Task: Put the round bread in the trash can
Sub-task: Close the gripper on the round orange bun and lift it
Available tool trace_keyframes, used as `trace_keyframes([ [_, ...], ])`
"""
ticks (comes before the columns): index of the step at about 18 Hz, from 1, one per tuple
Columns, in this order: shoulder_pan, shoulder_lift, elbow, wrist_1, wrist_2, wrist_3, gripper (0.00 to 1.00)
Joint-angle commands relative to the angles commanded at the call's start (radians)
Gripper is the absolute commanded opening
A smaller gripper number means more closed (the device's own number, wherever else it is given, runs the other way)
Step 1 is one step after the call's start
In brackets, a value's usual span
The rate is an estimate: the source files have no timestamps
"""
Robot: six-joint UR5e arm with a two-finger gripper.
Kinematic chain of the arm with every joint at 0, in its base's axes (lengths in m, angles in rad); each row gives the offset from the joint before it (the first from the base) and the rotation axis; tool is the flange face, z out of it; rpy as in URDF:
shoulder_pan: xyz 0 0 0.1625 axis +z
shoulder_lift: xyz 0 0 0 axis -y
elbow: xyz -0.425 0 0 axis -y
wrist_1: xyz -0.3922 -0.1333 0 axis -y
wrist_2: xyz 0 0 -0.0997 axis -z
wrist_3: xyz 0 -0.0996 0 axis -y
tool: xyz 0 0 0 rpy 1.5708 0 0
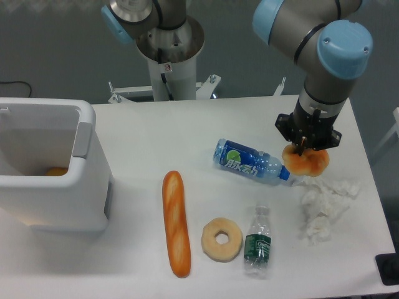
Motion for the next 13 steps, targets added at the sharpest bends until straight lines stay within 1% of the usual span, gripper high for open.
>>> trace_keyframes([
  [8,-0.012,0.021,0.005,0.003,-0.012,-0.009,0.0],
  [9,-0.017,0.032,0.006,0.003,-0.026,-0.012,0.0],
  [11,-0.023,0.077,0.005,0.005,-0.066,-0.02,0.0],
  [13,-0.031,0.109,0.005,0.006,-0.095,-0.064,0.0],
])
